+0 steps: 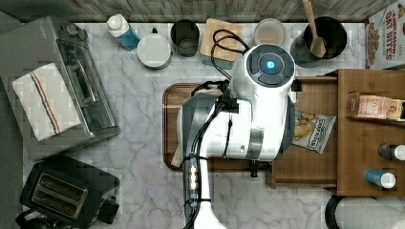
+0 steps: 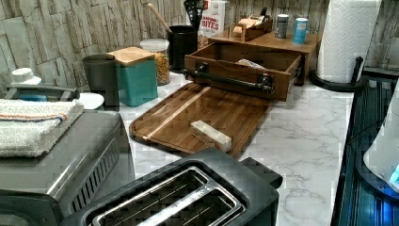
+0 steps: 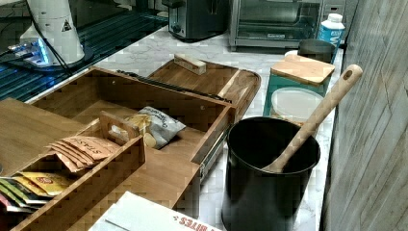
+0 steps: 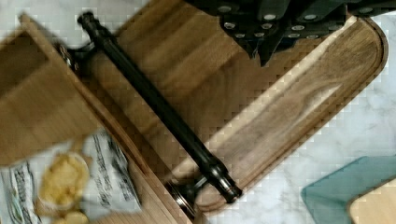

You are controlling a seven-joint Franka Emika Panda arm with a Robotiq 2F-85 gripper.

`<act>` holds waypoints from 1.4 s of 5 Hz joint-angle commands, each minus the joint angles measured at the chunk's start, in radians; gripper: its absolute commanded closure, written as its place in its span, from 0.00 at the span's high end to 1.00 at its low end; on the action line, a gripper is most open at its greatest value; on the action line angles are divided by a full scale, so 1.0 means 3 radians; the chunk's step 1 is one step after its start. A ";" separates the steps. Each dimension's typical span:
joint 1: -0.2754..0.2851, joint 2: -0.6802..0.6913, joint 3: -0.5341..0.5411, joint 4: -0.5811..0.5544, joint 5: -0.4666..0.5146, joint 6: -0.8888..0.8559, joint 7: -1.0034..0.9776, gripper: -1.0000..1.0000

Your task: Close the drawer.

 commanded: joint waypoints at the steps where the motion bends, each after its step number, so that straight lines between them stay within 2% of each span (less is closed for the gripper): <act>1: 0.0074 -0.0210 0.0078 -0.0741 -0.0268 0.0632 -0.1281 0.00; 2: 0.0072 -0.0131 0.0081 -0.0934 -0.0239 0.0871 -0.1552 0.00; 3: 0.0116 -0.0094 0.0083 -0.1255 -0.0576 0.1365 -0.1600 0.00; 4: 0.0146 0.0023 0.0109 -0.1264 -0.0649 0.1323 -0.1597 0.00; 5: 0.0150 0.0099 0.0106 -0.1433 -0.0778 0.1627 -0.1576 0.00; 7: 0.0048 0.0362 0.0067 -0.1477 -0.0838 0.2015 -0.1815 0.00</act>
